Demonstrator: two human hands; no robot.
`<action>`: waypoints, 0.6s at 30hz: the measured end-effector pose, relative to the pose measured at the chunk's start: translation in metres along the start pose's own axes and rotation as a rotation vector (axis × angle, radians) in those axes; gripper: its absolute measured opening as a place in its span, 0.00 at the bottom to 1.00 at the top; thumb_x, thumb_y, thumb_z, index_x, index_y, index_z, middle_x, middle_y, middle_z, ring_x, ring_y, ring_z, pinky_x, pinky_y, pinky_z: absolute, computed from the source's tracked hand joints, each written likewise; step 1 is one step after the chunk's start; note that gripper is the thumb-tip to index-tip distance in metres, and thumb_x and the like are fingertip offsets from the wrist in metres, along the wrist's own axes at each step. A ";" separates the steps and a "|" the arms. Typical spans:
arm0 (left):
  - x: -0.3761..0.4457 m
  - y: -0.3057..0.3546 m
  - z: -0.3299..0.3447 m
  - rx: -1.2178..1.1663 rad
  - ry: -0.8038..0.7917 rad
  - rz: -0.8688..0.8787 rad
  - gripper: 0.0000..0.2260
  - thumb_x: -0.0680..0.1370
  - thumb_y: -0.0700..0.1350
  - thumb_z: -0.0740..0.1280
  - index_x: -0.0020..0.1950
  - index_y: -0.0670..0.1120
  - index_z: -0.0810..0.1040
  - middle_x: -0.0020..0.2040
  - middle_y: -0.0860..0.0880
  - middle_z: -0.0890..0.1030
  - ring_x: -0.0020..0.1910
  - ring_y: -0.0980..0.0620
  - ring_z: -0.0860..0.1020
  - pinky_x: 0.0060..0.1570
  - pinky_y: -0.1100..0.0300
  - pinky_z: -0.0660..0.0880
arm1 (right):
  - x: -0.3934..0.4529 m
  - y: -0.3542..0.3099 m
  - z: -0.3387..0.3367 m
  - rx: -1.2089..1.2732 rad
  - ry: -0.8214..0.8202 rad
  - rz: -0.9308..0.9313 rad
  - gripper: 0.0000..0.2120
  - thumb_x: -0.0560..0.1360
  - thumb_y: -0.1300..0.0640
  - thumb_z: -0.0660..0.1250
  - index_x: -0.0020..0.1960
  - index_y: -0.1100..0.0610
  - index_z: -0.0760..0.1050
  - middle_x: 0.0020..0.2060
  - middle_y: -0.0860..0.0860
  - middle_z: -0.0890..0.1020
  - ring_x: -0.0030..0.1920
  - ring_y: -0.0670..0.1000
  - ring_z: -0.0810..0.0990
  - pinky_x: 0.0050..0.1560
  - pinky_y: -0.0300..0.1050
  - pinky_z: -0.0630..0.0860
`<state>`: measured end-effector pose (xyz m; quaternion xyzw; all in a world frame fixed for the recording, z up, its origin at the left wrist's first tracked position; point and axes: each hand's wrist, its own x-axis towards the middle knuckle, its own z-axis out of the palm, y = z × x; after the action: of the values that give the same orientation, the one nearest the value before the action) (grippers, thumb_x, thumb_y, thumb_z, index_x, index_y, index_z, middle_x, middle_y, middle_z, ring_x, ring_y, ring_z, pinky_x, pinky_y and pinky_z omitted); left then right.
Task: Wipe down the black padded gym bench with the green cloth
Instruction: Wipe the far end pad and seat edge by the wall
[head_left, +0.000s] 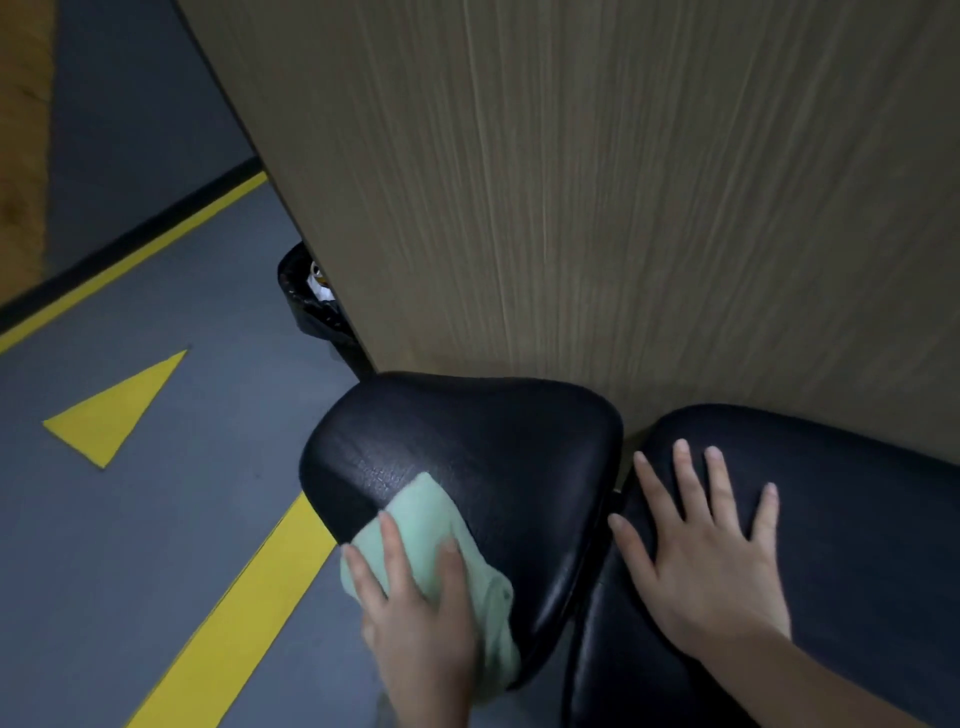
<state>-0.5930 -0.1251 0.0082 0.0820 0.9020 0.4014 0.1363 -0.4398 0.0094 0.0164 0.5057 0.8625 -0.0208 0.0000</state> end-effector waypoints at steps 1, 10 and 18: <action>-0.011 0.000 0.002 -0.023 0.014 -0.015 0.30 0.76 0.59 0.64 0.75 0.68 0.53 0.79 0.55 0.45 0.72 0.39 0.60 0.70 0.46 0.56 | 0.000 0.000 0.002 0.003 0.019 -0.001 0.31 0.79 0.35 0.42 0.72 0.52 0.65 0.71 0.57 0.68 0.73 0.61 0.62 0.66 0.71 0.55; 0.085 0.030 -0.001 0.221 0.010 -0.064 0.30 0.76 0.69 0.51 0.75 0.68 0.44 0.78 0.56 0.38 0.72 0.34 0.56 0.64 0.41 0.63 | 0.003 0.003 0.009 0.045 0.072 -0.026 0.33 0.80 0.36 0.42 0.73 0.55 0.65 0.72 0.60 0.66 0.74 0.61 0.60 0.70 0.63 0.55; 0.065 0.021 -0.004 0.251 -0.029 0.022 0.27 0.77 0.67 0.52 0.74 0.70 0.45 0.77 0.58 0.37 0.76 0.38 0.47 0.65 0.40 0.62 | 0.004 0.001 0.010 0.065 0.095 -0.023 0.33 0.80 0.36 0.43 0.73 0.55 0.67 0.72 0.60 0.66 0.74 0.60 0.61 0.69 0.61 0.56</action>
<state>-0.6550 -0.0968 0.0150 0.1142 0.9421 0.2854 0.1336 -0.4407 0.0135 0.0063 0.4959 0.8661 -0.0246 -0.0578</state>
